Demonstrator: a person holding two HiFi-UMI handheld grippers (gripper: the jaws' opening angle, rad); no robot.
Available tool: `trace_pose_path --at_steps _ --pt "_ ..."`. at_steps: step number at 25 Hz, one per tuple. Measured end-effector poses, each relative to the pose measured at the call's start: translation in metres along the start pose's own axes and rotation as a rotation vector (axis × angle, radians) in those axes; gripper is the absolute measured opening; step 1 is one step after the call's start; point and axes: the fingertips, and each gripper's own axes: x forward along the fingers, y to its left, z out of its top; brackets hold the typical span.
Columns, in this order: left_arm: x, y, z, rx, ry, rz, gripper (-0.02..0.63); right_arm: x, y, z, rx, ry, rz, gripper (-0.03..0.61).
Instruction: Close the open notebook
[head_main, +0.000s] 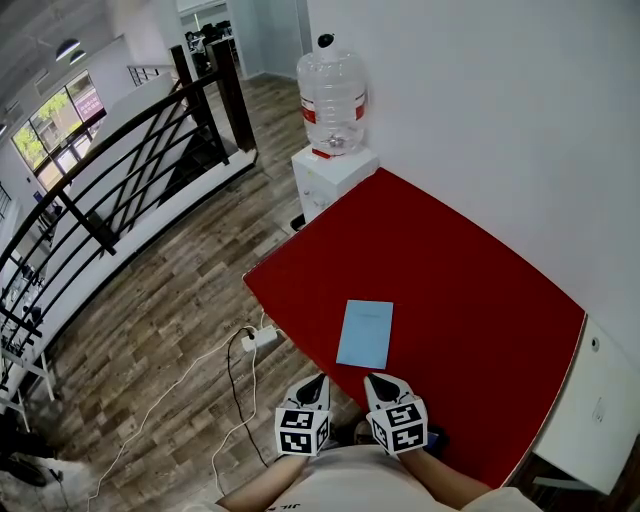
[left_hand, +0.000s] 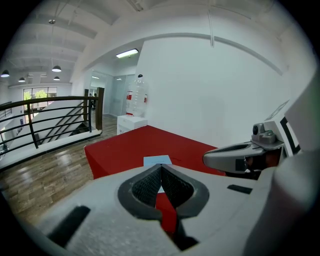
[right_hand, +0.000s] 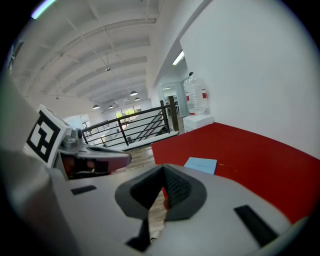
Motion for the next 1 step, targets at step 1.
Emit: trace_pose_path --at_steps 1 --pt "0.0004 -0.0005 -0.0001 -0.001 0.001 -0.001 0.006 -0.0003 -0.0004 0.0001 -0.001 -0.001 -0.001 0.005"
